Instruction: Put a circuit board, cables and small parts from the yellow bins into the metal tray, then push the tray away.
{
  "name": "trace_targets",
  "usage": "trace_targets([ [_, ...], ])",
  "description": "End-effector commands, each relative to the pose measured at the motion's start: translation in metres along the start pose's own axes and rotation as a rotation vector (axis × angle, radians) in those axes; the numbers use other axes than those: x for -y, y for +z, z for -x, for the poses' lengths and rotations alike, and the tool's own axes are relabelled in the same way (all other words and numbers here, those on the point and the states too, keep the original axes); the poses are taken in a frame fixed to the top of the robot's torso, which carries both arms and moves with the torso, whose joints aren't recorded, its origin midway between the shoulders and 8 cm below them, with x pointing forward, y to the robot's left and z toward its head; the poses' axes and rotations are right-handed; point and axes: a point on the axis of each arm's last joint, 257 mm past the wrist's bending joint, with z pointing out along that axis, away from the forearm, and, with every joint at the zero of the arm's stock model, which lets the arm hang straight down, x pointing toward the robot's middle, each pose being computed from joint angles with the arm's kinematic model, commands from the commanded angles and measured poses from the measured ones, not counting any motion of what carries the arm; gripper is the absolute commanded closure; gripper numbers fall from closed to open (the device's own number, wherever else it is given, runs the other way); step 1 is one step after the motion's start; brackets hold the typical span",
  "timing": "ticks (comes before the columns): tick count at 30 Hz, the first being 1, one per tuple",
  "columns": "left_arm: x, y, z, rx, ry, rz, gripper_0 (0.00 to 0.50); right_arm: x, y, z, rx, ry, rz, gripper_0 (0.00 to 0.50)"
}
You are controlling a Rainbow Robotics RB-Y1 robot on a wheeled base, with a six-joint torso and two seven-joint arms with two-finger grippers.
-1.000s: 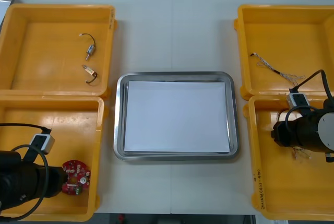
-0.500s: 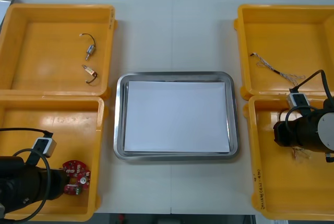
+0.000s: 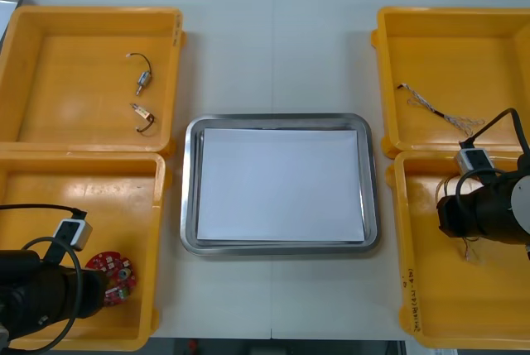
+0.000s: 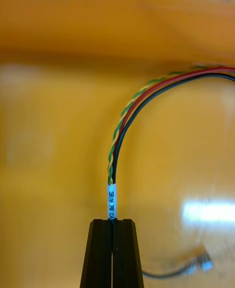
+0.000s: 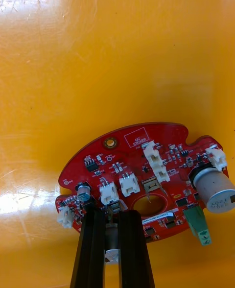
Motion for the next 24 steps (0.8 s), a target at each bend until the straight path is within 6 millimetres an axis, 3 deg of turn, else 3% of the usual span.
trace_targets([
  [1,-0.005,-0.001,-0.014,-0.03,-0.084,0.011,0.5,0.009,-0.038,0.002,0.035,0.005,-0.026,0.5],
  [8,-0.011,-0.015,0.007,-0.019,-0.101,0.028,0.5,0.017,-0.083,-0.002,0.017,-0.026,-0.07,0.5],
  [15,-0.016,-0.049,0.026,-0.046,-0.115,0.052,0.5,0.014,-0.115,0.023,0.107,-0.108,-0.089,0.5],
  [24,-0.017,-0.086,0.047,-0.062,-0.127,0.066,0.5,0.01,-0.135,0.03,0.124,-0.182,-0.017,0.5],
])
